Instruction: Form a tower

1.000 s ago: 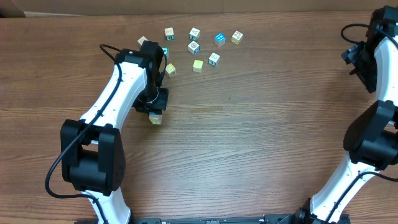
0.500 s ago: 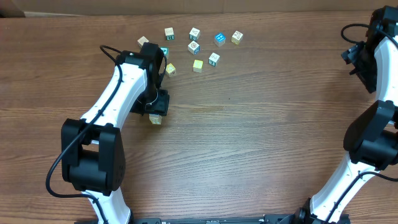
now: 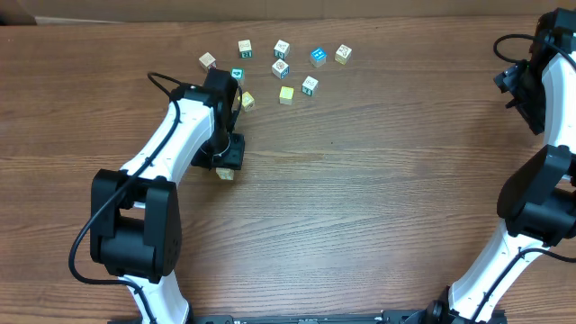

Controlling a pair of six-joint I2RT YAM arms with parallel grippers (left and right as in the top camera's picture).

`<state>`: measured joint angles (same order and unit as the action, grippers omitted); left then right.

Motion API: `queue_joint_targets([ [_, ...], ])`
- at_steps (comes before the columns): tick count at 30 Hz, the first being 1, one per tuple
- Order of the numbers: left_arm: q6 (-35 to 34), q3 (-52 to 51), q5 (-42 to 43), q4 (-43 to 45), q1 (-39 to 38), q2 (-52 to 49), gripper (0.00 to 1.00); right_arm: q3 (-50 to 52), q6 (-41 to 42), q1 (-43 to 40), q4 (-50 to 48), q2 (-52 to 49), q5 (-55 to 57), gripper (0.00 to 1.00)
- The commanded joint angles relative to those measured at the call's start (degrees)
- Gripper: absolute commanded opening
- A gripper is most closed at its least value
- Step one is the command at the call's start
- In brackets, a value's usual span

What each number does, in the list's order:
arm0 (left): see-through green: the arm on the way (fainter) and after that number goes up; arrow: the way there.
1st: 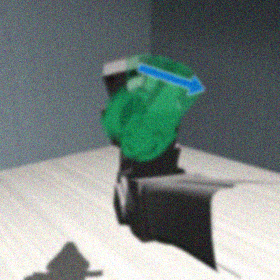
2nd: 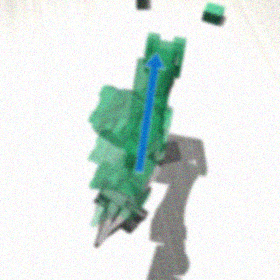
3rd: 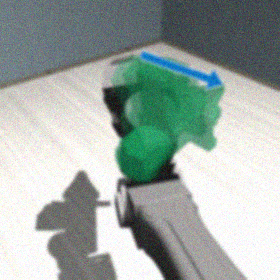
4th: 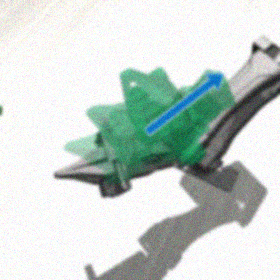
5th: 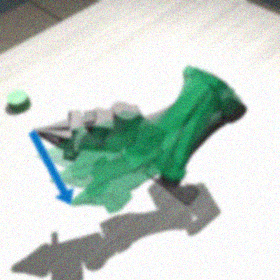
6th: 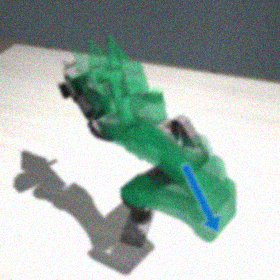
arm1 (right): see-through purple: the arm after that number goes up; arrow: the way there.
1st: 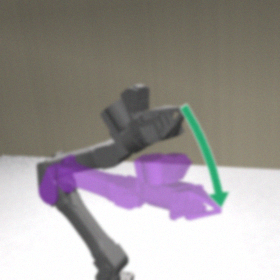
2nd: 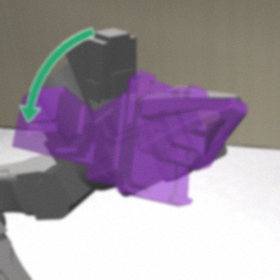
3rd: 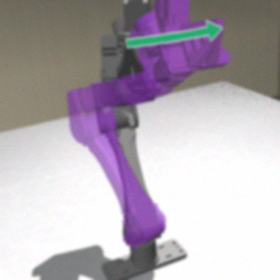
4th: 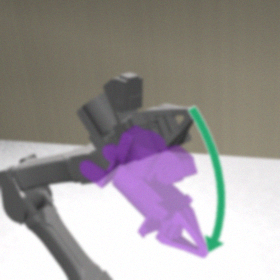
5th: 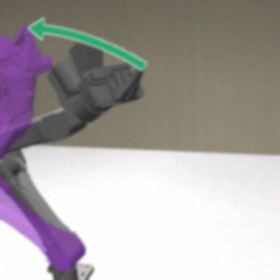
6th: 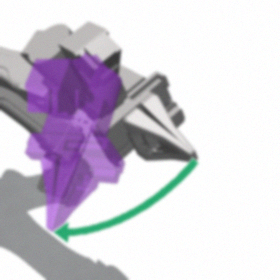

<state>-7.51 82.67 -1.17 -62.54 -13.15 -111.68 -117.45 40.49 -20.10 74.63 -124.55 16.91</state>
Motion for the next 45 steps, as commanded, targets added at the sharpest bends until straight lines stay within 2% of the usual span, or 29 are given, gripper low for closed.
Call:
queue_joint_targets([
  [1, -0.04, -1.31, -0.31, 1.05, -0.37, -0.74, 0.57, -1.42, -0.07, 0.09, -0.04, 2.82, 0.59, 1.0],
  [9, -2.01, -1.75, -0.31, 2.21, -0.39, -0.74, 0.49, -1.42, -0.04, 0.09, -0.04, 2.82, 0.59, 1.0],
  [11, -1.99, -2.23, -0.33, 2.89, -0.37, -0.74, 0.43, -1.42, -0.07, 0.09, -0.04, 2.82, 0.59, 1.0],
  [23, -2.19, -2.32, -0.33, 2.78, -0.37, -0.72, 0.2, -1.42, -0.04, 0.09, -0.02, 2.82, 0.59, 1.0],
  [27, -2.54, -2.32, -0.33, 2.64, -0.37, -0.72, 0.18, -1.44, -0.07, 0.09, -0.04, 2.82, 0.59, 1.0],
  [31, -2.86, -2.32, -0.33, 2.56, -0.37, -0.72, 0.2, -1.44, -0.07, 0.09, -0.04, 2.82, 0.59, 1.0],
  [39, -2.82, -2.34, -0.33, 1.22, -0.37, -0.72, 0.4, -1.44, -0.07, 0.09, -0.04, 2.82, 0.61, 1.0],
  [42, -2.84, -2.34, -0.33, 1.14, -0.37, -0.72, 0.55, -1.44, -0.07, 0.09, -0.04, 2.82, 0.59, 1.0],
  [45, -2.84, -2.32, -0.33, 1.11, -0.37, -0.72, 0.58, -1.44, -0.07, 0.09, -0.04, 2.82, 0.59, 1.0],
])
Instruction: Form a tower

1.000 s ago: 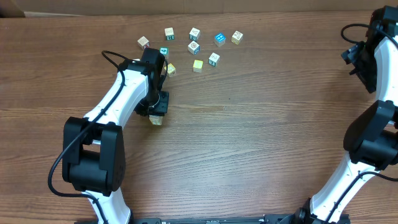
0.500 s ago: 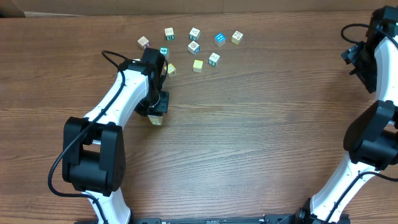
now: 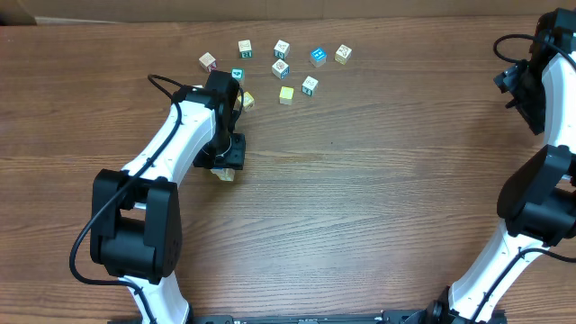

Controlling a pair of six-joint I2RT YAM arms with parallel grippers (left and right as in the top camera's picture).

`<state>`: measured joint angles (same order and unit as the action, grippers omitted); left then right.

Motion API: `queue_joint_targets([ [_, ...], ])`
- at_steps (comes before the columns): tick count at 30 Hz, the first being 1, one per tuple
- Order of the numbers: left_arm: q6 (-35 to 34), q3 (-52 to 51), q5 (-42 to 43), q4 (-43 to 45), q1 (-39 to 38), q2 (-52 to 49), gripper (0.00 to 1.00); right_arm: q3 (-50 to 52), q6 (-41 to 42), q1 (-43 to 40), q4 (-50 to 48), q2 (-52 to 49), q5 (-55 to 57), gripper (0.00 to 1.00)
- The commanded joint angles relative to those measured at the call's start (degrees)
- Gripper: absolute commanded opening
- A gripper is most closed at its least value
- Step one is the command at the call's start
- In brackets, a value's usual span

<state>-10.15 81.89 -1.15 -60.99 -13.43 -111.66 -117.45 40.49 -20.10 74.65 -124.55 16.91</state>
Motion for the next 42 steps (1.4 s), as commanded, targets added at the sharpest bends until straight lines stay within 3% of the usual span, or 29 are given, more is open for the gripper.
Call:
queue_joint_targets([
  [1, -0.2, -1.53, -0.35, -0.39, -0.09, -0.74, 0.59, -1.44, -0.07, 0.09, -0.07, 2.82, 0.59, 1.0],
  [4, -0.2, -1.53, -0.33, -0.09, -0.09, -0.74, 0.59, -1.44, -0.07, 0.09, -0.07, 2.82, 0.61, 1.0],
  [10, -0.22, -1.53, -0.33, 0.0, -0.09, -0.74, 0.4, -1.42, -0.07, 0.09, -0.07, 2.82, 0.59, 1.0],
  [20, -0.2, -1.36, -0.35, 1.05, -0.22, -0.72, 0.39, -1.42, -0.07, 0.09, -0.07, 2.82, 0.59, 1.0],
  [42, -0.61, -0.39, -0.33, 0.09, -0.26, 3.69, 0.49, -1.44, -0.07, 0.09, -0.07, 2.82, 0.59, 1.0],
])
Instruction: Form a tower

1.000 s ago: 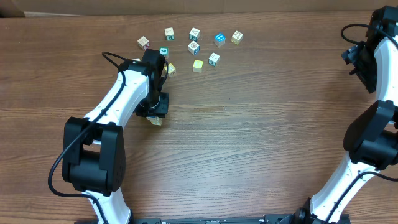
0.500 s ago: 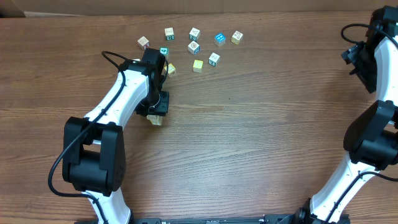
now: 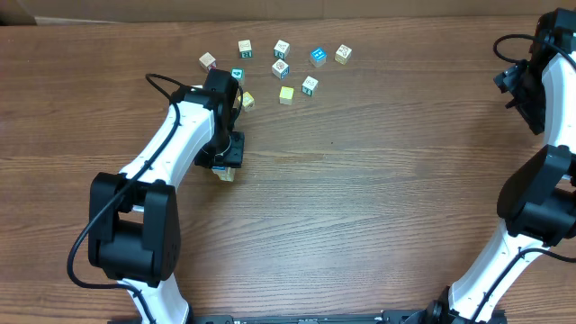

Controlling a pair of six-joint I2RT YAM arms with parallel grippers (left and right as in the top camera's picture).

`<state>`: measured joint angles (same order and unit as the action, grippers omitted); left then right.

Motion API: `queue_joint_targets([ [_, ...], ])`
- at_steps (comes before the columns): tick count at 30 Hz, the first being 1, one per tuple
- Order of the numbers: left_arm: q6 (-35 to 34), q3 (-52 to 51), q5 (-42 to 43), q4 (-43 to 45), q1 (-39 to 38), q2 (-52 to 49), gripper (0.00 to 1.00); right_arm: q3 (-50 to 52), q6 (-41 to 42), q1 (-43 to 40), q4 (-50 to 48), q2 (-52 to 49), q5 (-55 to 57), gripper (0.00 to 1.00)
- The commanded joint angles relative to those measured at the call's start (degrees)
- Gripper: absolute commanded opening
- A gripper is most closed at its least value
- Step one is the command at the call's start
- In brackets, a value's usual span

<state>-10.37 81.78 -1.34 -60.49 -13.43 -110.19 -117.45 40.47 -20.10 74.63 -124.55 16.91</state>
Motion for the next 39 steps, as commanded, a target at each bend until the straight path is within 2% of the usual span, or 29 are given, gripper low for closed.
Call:
queue_joint_targets([
  [1, -0.39, -0.28, -0.13, -0.57, -0.26, 2.21, 0.49, -1.42, -0.04, 0.09, -0.04, 2.82, 0.59, 1.0],
  [9, -0.42, -0.28, -0.13, -0.63, -0.26, 2.23, 0.49, -1.42, -0.04, 0.09, -0.04, 2.82, 0.59, 1.0],
  [13, -0.39, -0.28, -0.15, -0.61, -0.26, 2.23, 0.44, -1.44, -0.02, 0.09, -0.04, 2.82, 0.59, 1.0],
  [29, -0.39, 3.85, -0.17, -2.4, -0.26, 2.51, 0.49, -1.44, -0.02, 0.09, -0.04, 2.82, 0.59, 1.0],
  [39, -0.37, 4.63, -0.13, -3.78, -0.26, 2.97, 0.42, -1.42, -0.04, 0.09, -0.04, 2.82, 0.59, 1.0],
])
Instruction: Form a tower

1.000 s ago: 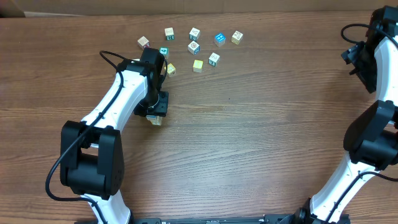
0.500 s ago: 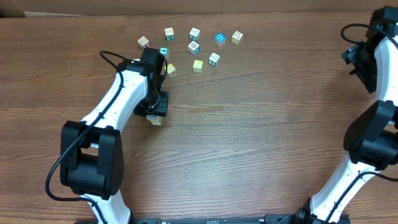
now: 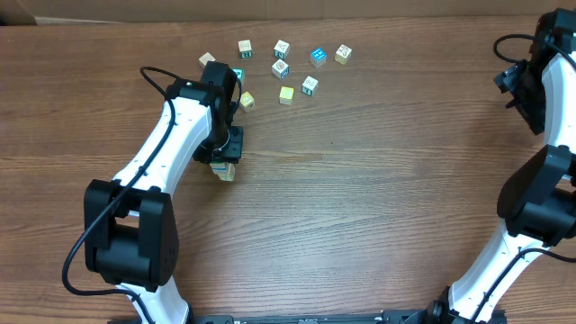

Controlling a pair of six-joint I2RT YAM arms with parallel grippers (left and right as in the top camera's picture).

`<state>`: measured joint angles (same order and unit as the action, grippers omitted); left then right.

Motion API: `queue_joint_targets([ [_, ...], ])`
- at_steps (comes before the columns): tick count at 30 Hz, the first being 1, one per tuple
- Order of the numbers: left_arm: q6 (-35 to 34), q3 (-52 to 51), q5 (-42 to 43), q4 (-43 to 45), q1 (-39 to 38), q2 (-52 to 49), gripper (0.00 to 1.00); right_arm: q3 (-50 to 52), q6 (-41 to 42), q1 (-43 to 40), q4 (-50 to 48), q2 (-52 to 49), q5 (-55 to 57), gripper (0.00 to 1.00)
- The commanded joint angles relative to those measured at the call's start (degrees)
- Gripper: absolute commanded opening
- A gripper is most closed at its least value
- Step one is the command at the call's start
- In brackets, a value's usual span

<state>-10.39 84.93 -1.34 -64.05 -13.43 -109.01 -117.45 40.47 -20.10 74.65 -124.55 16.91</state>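
Only the overhead view is given. My left gripper (image 3: 220,162) points straight down at the table, left of centre, and its black wrist hides the fingers. A tan block (image 3: 225,172) peeks out just below and to the right of it. Whether the fingers hold that block, or whether it is stacked on another, is hidden. Several loose blocks lie at the back: a tan one (image 3: 208,60), a white one (image 3: 282,48), a blue one (image 3: 318,57) and a yellow one (image 3: 286,94) among them. My right arm (image 3: 531,81) is folded at the right edge.
The wooden table (image 3: 378,198) carries the scattered blocks only along its far edge. A teal block (image 3: 238,75) and a yellowish block (image 3: 247,100) lie close beside the left arm's forearm. A black cable (image 3: 157,76) loops off the left arm.
The left arm has shifted slightly to the left and back, and its wrist sits a little further from the tan block. The block has stayed in place. The right arm has not moved.
At every earlier moment the left gripper stood pointing down over the tan block left of centre, nearly unchanged. The scattered blocks at the back kept their places. Now the wrist is a touch further left and back, with the block where it was.
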Motion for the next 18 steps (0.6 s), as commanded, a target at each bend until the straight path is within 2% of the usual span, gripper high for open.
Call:
queue_joint_targets([
  [1, -0.35, 1.49, -0.13, -0.17, -0.26, 1.79, 0.42, -1.44, -0.04, 0.09, -0.07, 2.82, 0.59, 1.0],
  [18, -0.37, 1.49, -0.17, 1.49, -0.26, 1.79, 0.36, -1.42, -0.04, 0.09, -0.07, 2.82, 0.61, 1.0],
])
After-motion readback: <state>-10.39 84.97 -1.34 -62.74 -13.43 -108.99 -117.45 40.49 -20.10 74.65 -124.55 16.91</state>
